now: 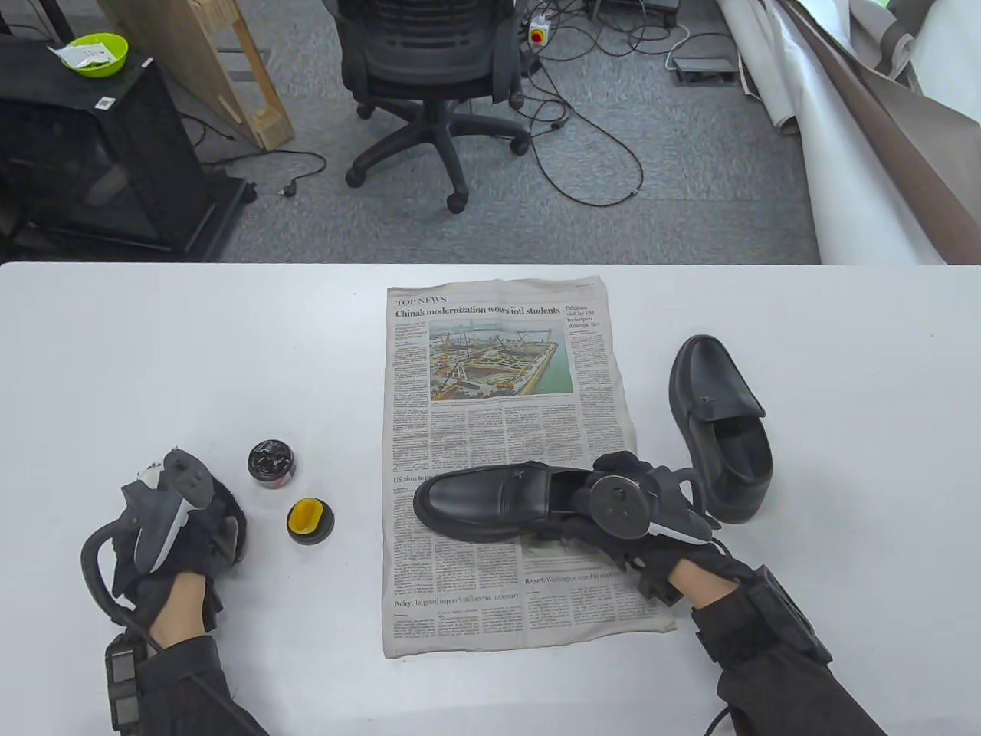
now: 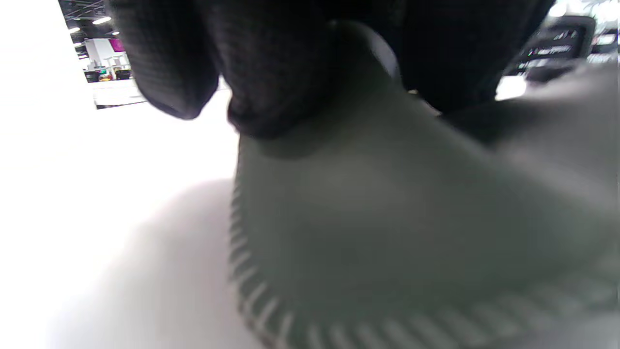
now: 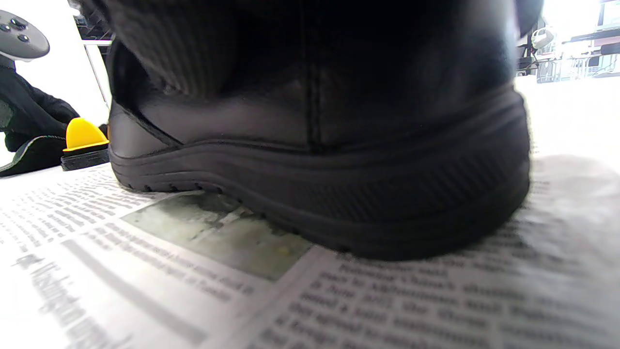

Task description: Dip and apply built-in sponge shoe polish on shoes

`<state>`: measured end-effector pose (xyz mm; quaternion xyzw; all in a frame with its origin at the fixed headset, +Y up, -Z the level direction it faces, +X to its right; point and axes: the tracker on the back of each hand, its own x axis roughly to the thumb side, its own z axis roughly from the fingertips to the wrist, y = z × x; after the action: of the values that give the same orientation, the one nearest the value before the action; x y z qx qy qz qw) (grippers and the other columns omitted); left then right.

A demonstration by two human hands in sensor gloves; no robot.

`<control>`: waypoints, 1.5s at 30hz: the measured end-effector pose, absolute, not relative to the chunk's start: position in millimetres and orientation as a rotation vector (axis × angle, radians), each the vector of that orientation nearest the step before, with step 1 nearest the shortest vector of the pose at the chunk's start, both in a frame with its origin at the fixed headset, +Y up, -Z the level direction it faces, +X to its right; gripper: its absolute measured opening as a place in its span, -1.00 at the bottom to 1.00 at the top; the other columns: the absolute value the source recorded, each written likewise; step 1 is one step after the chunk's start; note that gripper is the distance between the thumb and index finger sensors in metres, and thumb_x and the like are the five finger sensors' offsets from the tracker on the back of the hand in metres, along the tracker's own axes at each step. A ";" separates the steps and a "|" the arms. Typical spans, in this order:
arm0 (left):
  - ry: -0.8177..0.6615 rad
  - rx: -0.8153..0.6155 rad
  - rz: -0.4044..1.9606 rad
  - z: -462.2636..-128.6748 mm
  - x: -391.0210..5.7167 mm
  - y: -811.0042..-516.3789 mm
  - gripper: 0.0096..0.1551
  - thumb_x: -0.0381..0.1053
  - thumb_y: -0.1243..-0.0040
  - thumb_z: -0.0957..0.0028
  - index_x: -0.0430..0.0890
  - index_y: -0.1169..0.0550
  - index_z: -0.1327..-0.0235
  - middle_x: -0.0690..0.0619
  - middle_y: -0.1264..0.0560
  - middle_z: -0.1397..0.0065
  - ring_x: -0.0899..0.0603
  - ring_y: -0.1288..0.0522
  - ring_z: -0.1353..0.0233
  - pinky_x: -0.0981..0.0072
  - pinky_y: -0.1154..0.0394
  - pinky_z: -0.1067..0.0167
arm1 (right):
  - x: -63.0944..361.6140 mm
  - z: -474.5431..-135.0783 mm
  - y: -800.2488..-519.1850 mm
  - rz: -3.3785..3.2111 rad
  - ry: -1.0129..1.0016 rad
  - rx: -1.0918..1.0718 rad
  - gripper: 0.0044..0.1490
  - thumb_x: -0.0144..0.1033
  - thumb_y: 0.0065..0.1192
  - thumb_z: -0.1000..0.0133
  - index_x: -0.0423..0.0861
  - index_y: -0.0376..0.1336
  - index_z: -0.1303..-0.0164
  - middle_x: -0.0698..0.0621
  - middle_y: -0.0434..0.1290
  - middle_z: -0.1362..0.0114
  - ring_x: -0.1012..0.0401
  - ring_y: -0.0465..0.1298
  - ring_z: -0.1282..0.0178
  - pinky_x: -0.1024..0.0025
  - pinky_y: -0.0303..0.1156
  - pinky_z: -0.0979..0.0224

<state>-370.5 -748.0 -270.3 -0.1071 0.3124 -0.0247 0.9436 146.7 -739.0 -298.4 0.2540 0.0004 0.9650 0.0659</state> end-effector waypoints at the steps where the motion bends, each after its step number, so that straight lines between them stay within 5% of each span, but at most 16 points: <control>1: 0.637 -0.228 -0.054 -270.5 -370.3 -749.4 -0.40 0.28 -0.35 0.09 0.15 -0.54 -0.24 0.05 -0.52 -0.38 0.13 -0.66 0.18 0.04 -0.56 -0.28 | 146.7 -298.4 -739.0 2.910 0.001 0.767 -0.50 0.23 0.24 0.12 0.17 0.48 0.14 0.15 0.57 -0.15 -0.05 0.28 -0.46 -0.10 0.26 -0.54; 7: 0.656 -0.020 -0.079 -260.8 -359.4 -718.3 -0.35 0.30 -0.31 0.07 0.12 -0.52 -0.29 -0.08 -0.43 -0.51 0.13 -0.66 0.25 0.06 -0.59 -0.20 | 147.0 -298.1 -739.0 2.911 0.001 0.767 -0.50 0.23 0.24 0.12 0.17 0.48 0.14 0.15 0.57 -0.15 -0.05 0.28 -0.46 -0.10 0.26 -0.54; 10: 0.501 0.071 0.007 -255.7 -342.9 -701.1 -0.46 0.29 -0.30 0.08 0.12 -0.61 -0.14 0.01 -0.60 -0.31 0.12 -0.69 0.23 0.05 -0.60 -0.21 | 147.0 -297.9 -739.0 2.913 0.000 0.766 -0.50 0.23 0.24 0.12 0.17 0.48 0.14 0.15 0.57 -0.15 -0.05 0.28 -0.46 -0.10 0.27 -0.54; 13: 0.274 0.013 0.182 -258.7 -318.4 -700.5 -0.40 0.37 -0.29 0.15 0.10 -0.64 -0.07 0.05 -0.71 -0.06 0.09 -0.73 0.21 0.03 -0.62 -0.20 | 147.1 -297.6 -738.9 2.916 -0.001 0.763 -0.50 0.23 0.24 0.12 0.17 0.48 0.14 0.15 0.57 -0.15 -0.05 0.28 -0.47 -0.10 0.27 -0.54; 17: 0.165 -0.151 0.216 -269.4 -297.4 -718.1 -0.16 0.48 -0.33 0.33 0.05 -0.54 -0.17 0.07 -0.69 -0.05 0.12 -0.73 0.20 0.04 -0.63 -0.19 | 147.1 -297.5 -738.9 2.918 0.000 0.763 -0.50 0.23 0.23 0.12 0.17 0.48 0.14 0.15 0.57 -0.15 -0.05 0.28 -0.47 -0.10 0.26 -0.54; 21: 0.164 -0.174 0.129 -275.0 -289.1 -728.8 -0.11 0.47 -0.44 0.39 0.03 -0.53 -0.15 0.10 -0.70 0.02 0.14 -0.73 0.26 0.07 -0.66 -0.14 | 147.2 -297.5 -739.0 2.918 0.001 0.764 -0.50 0.23 0.24 0.12 0.17 0.48 0.14 0.15 0.57 -0.15 -0.05 0.28 -0.47 -0.11 0.26 -0.54; 33: 0.154 -0.213 -0.062 -280.0 -269.0 -733.6 -0.43 0.33 -0.44 0.18 0.04 -0.65 0.01 0.08 -0.74 0.19 0.14 -0.70 0.43 0.10 -0.68 -0.05 | 147.0 -297.9 -739.0 2.915 0.005 0.767 -0.50 0.23 0.24 0.12 0.17 0.48 0.14 0.15 0.57 -0.15 -0.05 0.28 -0.47 -0.10 0.26 -0.54; 45: 0.394 -0.037 0.037 -289.8 -309.3 -682.3 -0.50 0.32 -0.43 0.11 0.07 -0.68 0.03 0.07 -0.75 0.20 0.13 -0.69 0.42 0.10 -0.67 -0.07 | 146.8 -297.9 -738.9 2.915 0.006 0.766 -0.50 0.23 0.24 0.12 0.17 0.48 0.14 0.15 0.57 -0.15 -0.05 0.28 -0.46 -0.10 0.26 -0.54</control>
<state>-309.3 -682.3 -289.8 -0.0183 0.1957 0.0182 0.9803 146.8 -738.9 -297.9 0.2537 0.0021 0.9652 0.0637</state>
